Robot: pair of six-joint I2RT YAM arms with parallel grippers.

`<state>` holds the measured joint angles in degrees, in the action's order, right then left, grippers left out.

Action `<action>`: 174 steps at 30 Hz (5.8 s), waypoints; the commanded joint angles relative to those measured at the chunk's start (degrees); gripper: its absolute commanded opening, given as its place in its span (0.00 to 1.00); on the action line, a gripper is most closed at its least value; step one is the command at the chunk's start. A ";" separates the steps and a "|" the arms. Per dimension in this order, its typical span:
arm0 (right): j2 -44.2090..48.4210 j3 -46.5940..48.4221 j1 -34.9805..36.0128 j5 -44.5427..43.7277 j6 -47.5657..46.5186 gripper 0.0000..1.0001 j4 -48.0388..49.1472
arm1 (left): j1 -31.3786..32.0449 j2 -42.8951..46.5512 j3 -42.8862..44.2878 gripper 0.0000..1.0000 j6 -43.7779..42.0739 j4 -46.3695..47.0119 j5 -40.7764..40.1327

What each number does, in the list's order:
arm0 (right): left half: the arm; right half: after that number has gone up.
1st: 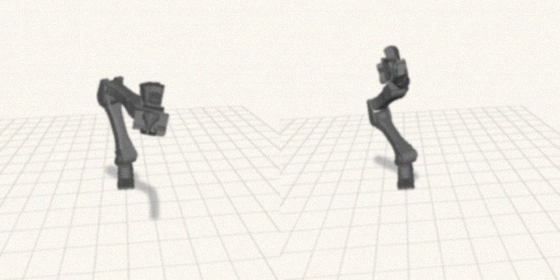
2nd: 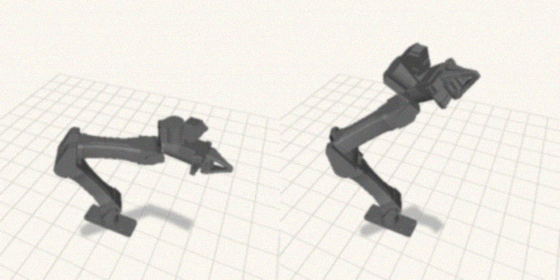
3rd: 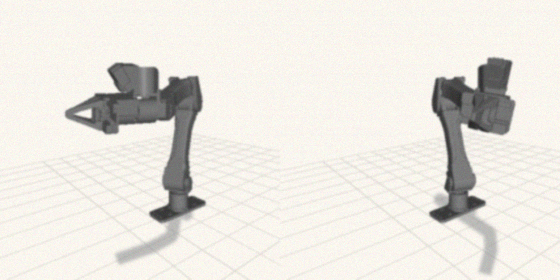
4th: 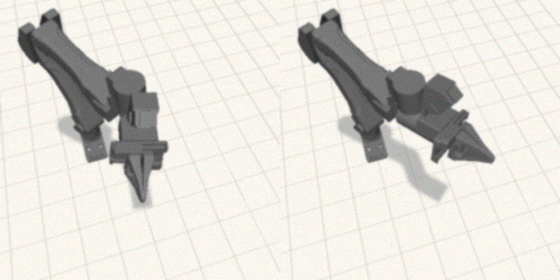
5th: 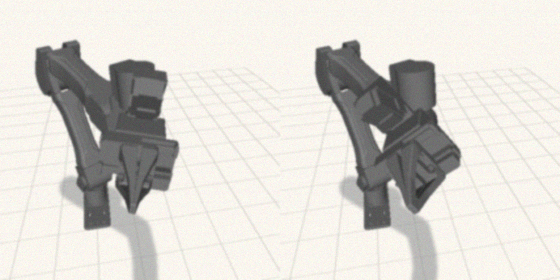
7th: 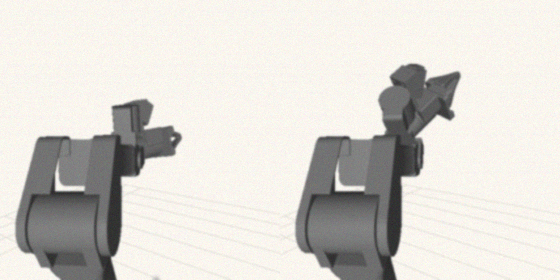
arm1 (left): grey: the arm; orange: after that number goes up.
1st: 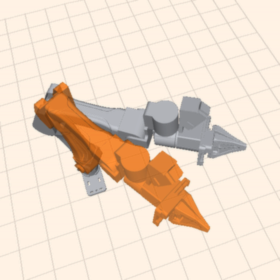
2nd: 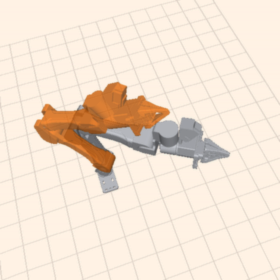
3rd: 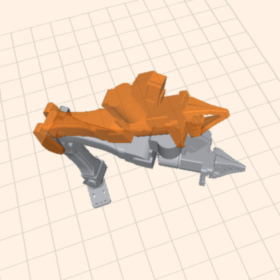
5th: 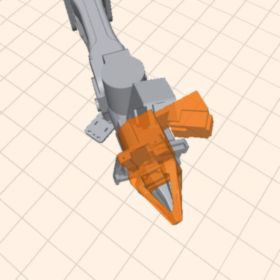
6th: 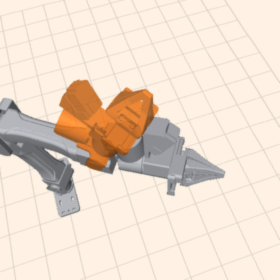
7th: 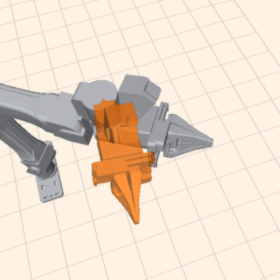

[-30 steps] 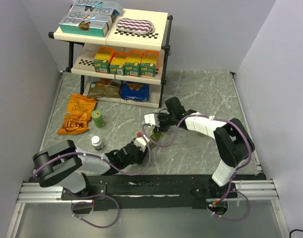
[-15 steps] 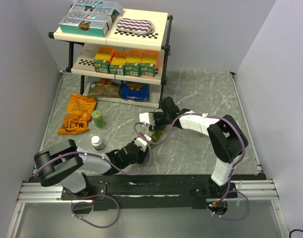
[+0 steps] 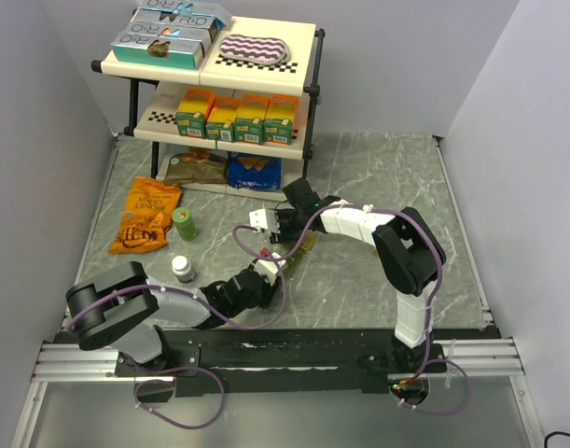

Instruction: Sort the pills into containers

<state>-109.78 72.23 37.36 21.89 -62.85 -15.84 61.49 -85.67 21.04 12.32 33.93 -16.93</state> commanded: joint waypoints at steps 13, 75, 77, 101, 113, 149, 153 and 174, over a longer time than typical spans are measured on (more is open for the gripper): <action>4.03 15.66 -5.89 8.60 11.16 0.59 -15.71 | -0.32 3.74 5.42 0.68 3.07 -11.08 -7.77; 19.08 -3.50 -38.42 -7.65 40.09 0.66 -31.36 | -33.55 34.25 22.47 0.99 -5.28 -46.06 19.12; 18.46 -3.41 -37.98 -8.18 40.09 0.66 -31.27 | -33.55 34.34 22.38 0.99 -5.20 -45.97 19.13; 29.96 -1.92 -32.01 2.71 32.62 0.05 -37.16 | -35.49 36.97 16.95 1.00 -1.69 -28.95 53.48; 42.10 5.20 -17.07 25.02 30.33 0.03 -45.60 | -1.03 26.80 11.83 0.99 -17.31 -1.08 25.91; 43.67 4.86 -15.04 42.35 4.24 0.02 -57.53 | -0.66 18.68 18.96 0.01 -9.80 -3.17 44.27; 48.07 -0.84 -13.20 42.10 -12.37 0.02 -54.59 | -6.37 20.10 19.39 0.01 -4.85 -6.59 56.99; 47.02 -2.87 -12.05 34.86 58.43 0.93 -25.75 | 2.83 26.87 12.97 0.01 -16.34 -6.34 17.66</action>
<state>-62.17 71.13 25.80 54.89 -24.47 -47.83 59.33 -58.85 33.67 2.61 23.20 14.06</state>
